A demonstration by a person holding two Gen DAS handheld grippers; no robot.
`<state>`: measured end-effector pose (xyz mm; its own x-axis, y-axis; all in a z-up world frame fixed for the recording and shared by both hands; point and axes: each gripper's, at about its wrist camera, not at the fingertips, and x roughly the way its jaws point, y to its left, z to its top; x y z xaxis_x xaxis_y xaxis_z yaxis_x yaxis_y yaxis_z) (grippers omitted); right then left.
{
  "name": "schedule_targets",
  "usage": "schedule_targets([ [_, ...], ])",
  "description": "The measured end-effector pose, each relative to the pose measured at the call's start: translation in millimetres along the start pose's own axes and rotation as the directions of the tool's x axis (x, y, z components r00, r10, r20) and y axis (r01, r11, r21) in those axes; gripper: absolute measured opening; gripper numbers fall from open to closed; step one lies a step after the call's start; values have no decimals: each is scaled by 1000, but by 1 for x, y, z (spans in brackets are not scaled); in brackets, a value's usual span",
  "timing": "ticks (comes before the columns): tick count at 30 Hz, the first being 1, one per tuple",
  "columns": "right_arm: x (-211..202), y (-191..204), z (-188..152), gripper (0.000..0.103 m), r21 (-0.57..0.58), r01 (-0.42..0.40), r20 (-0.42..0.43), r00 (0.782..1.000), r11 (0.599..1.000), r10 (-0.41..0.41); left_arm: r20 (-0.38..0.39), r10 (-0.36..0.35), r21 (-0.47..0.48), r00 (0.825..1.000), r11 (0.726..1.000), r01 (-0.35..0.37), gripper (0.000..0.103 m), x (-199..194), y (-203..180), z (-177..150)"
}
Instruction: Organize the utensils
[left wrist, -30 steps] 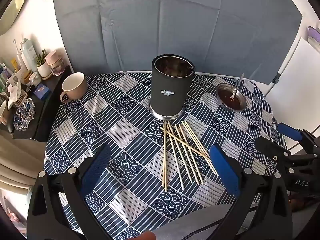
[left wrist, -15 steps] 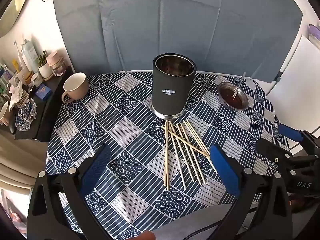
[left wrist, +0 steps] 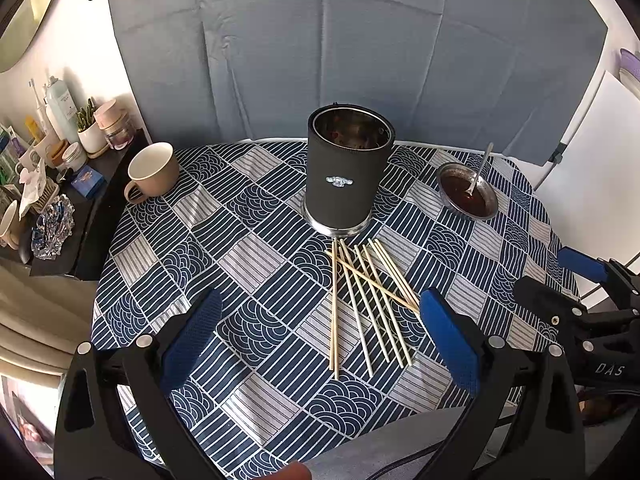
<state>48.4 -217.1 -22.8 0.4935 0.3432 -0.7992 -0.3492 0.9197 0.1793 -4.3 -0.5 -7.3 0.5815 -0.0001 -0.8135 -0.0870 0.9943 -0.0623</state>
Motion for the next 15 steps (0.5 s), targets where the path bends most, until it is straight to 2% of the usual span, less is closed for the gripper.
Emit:
schedule_targets([
  [15,0,-1,0,95,4,-4,-7,1000,1000,4,-3,-14,18,1000,1000,14,97,3,-3,0],
])
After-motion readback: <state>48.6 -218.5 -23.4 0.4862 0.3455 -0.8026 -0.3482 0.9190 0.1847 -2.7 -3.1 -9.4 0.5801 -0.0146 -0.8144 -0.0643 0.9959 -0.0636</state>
